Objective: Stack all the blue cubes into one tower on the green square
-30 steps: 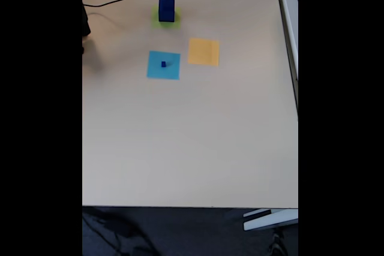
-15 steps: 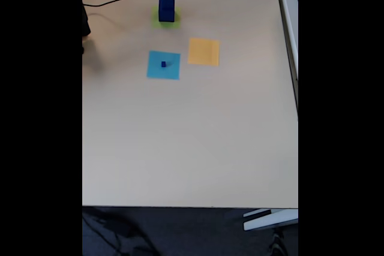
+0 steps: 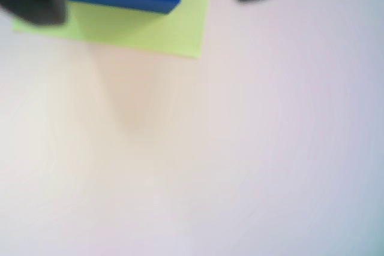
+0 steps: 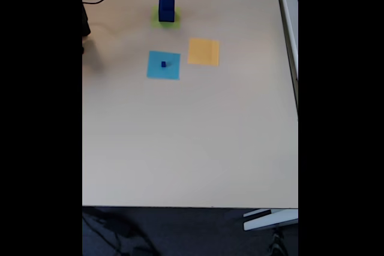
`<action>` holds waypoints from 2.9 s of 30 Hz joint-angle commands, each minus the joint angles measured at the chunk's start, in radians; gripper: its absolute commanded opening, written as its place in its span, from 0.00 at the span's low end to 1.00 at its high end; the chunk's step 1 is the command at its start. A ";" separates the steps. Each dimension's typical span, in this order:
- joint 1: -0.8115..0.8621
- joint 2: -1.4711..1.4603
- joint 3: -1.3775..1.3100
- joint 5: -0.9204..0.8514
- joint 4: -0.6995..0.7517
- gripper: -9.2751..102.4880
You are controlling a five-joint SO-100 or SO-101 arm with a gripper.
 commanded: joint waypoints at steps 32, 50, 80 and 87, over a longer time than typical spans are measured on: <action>0.048 -0.155 -0.387 -0.192 0.044 0.08; 0.046 -0.164 -0.267 -0.137 0.048 0.08; 0.043 -0.103 -0.087 -0.158 0.049 0.08; 0.041 -0.103 -0.078 -0.169 0.049 0.08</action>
